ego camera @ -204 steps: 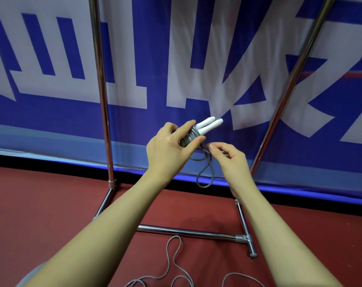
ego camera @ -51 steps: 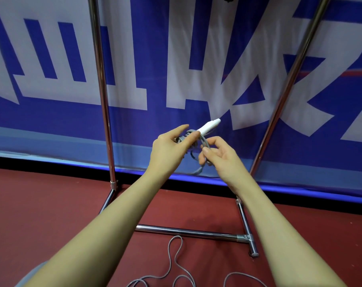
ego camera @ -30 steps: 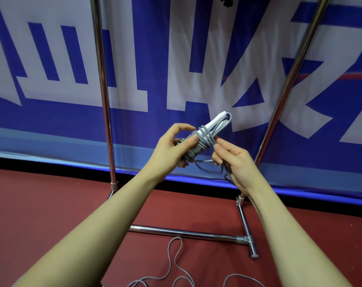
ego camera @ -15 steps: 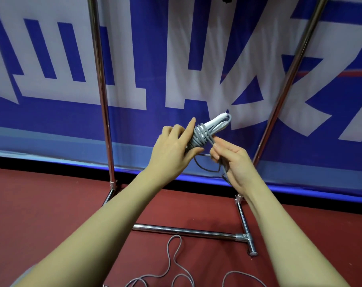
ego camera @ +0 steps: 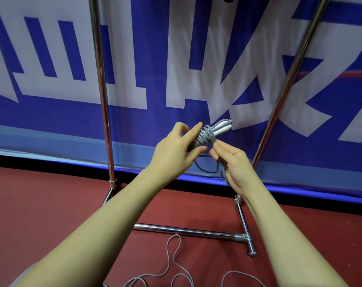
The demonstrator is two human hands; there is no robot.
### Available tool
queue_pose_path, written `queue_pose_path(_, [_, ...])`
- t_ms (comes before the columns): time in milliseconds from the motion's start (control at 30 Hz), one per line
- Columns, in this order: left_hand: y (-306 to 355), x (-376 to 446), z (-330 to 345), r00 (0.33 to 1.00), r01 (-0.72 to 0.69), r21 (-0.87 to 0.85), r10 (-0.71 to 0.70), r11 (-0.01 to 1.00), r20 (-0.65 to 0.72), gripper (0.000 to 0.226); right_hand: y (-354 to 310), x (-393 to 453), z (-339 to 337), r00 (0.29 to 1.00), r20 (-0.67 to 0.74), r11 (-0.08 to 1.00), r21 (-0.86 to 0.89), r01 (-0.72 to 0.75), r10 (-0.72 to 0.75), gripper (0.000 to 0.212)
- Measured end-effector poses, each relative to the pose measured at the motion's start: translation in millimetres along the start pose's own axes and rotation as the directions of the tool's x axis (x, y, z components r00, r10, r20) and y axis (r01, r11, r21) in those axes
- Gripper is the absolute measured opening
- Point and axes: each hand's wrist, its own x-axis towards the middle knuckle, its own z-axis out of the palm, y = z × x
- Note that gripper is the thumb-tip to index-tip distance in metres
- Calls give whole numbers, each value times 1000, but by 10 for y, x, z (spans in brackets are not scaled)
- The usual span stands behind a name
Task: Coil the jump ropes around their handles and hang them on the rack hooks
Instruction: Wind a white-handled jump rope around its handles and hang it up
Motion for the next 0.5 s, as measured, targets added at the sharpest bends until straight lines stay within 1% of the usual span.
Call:
queue_pose_path(33, [9, 3, -8, 999, -25, 71, 28, 997, -29, 64, -10, 5, 7, 999, 42, 1000, 23, -12, 11, 27])
queue_pose_path(67, [14, 9, -25, 997, -44, 96, 50, 994, -59, 64, -17, 12, 12, 997, 71, 1000, 21, -16, 14, 25])
queue_pose_path(100, [18, 11, -40, 996, -38, 71, 44, 997, -79, 60, -18, 16, 8, 997, 76, 1000, -6, -10, 10, 25])
queue_pose_path(133, [27, 1, -51, 997, -10, -14, 8, 1000, -73, 53, -11, 17, 3, 998, 58, 999, -43, 4, -2, 28])
queue_pose_path(167, [38, -20, -51, 998, 33, -147, -39, 989, -40, 44, -10, 12, 3, 999, 30, 998, -62, 14, -12, 29])
queue_pose_path(233, [86, -43, -31, 991, 133, -415, -130, 900, 34, 27, -11, 5, 12, 999, -24, 998, -57, 27, -28, 26])
queue_pose_path(267, [95, -44, -8, 987, 159, -485, -155, 860, 47, 23, -15, 5, 17, 998, -53, 998, -50, 37, -39, 27])
queue_pose_path(300, [96, -42, 9, 986, 162, -503, -157, 849, 52, 22, -18, 4, 16, 995, -85, 998, -48, 46, -50, 29])
queue_pose_path(333, [85, -34, 19, 988, 149, -484, -144, 862, 48, 26, -20, 4, 17, 992, -110, 998, -35, 51, -54, 31])
queue_pose_path(433, [7, -33, 38, 999, 38, -345, -35, 938, 15, 62, 8, -8, 29, 990, -132, 999, 11, 52, -51, 37])
queue_pose_path(467, [-19, -38, 56, 1000, 14, -279, -11, 960, 12, 69, 14, -6, 40, 990, -134, 999, 7, 48, -47, 39])
queue_pose_path(500, [-28, -43, 83, 1000, -2, -196, 2, 981, 0, 70, 12, -8, 50, 989, -142, 999, 5, 45, -44, 39])
